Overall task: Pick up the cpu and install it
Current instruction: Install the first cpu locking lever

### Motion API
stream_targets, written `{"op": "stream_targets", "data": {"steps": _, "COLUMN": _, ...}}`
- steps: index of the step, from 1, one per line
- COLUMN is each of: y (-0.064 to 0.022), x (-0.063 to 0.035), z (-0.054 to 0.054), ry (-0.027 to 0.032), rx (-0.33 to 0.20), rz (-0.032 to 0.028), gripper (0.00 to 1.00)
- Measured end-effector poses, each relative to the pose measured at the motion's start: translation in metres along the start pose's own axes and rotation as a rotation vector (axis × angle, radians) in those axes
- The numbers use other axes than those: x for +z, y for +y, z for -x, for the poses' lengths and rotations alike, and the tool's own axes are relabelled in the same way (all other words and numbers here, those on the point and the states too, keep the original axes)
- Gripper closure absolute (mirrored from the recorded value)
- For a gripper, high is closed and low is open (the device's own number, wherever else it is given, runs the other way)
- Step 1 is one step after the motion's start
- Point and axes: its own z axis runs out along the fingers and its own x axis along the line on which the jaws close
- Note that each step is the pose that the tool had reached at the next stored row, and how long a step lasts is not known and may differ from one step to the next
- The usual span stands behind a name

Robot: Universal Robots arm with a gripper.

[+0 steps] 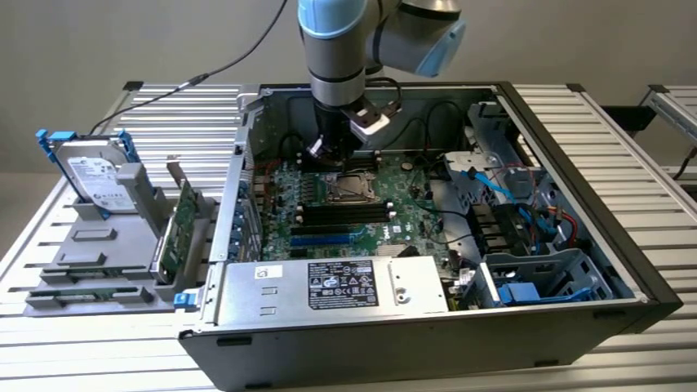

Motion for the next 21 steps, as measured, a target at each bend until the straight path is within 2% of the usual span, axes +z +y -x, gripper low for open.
{"op": "stream_targets", "data": {"steps": 3, "y": 0.0000, "x": 0.0001, "z": -0.0002, "ry": 0.0020, "rx": 0.026, "rz": 0.0049, "gripper": 0.89}}
{"op": "stream_targets", "data": {"steps": 11, "y": -0.0007, "x": 0.0006, "z": -0.0012, "ry": 0.0013, "rx": 0.065, "rz": 0.0162, "gripper": 0.89}}
{"op": "stream_targets", "data": {"steps": 21, "y": -0.0006, "x": 0.0012, "z": -0.0044, "ry": -0.0043, "rx": 0.102, "rz": 0.0321, "gripper": 0.89}}
